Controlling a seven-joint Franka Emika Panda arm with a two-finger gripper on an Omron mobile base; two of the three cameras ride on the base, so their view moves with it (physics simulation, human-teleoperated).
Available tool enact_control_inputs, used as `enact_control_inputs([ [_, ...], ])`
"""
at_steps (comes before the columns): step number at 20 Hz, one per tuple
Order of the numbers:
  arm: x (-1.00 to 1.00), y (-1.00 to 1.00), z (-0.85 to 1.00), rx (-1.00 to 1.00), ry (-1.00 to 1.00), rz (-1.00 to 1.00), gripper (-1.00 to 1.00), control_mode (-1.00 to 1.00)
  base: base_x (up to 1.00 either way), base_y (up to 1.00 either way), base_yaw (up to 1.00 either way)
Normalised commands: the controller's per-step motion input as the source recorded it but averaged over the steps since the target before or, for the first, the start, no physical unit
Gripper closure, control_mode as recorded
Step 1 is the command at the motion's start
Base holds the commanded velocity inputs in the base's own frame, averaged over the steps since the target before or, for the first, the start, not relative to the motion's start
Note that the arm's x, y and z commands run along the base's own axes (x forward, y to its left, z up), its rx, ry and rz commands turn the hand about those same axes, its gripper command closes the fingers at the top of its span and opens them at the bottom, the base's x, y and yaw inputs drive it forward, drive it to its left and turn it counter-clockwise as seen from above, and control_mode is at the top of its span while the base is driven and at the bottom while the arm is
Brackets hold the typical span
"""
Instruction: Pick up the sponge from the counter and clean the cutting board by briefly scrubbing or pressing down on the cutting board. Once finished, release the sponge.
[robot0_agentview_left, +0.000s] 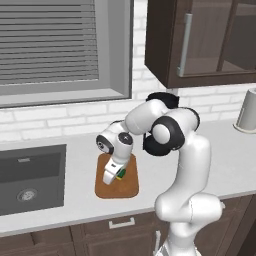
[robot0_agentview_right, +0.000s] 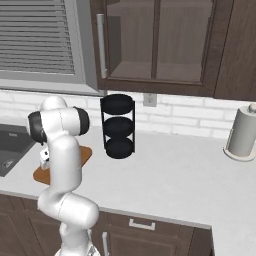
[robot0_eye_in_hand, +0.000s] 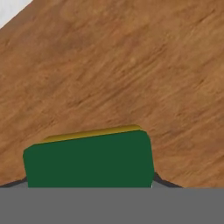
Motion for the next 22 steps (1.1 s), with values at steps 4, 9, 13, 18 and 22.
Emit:
enact_control_inputs([
  [4, -0.55, -1.00, 0.04, 0.00, 0.37, -0.09, 1.00, -1.00, 0.00, 0.00, 0.00],
  [9, -0.45, -1.00, 0.10, 0.09, 0.25, -0.19, 1.00, -1.00, 0.00, 0.00, 0.00],
  [13, -0.73, -1.00, -0.65, 0.15, -0.03, -0.22, 1.00, -1.00, 0.00, 0.00, 0.00],
  [18, -0.60, -1.00, -0.58, 0.19, 0.00, -0.27, 1.00, -1.00, 0.00, 0.00, 0.00],
  [22, -0.78, -1.00, -0.24, 0.18, 0.02, -0.20, 1.00, -1.00, 0.00, 0.00, 0.00],
])
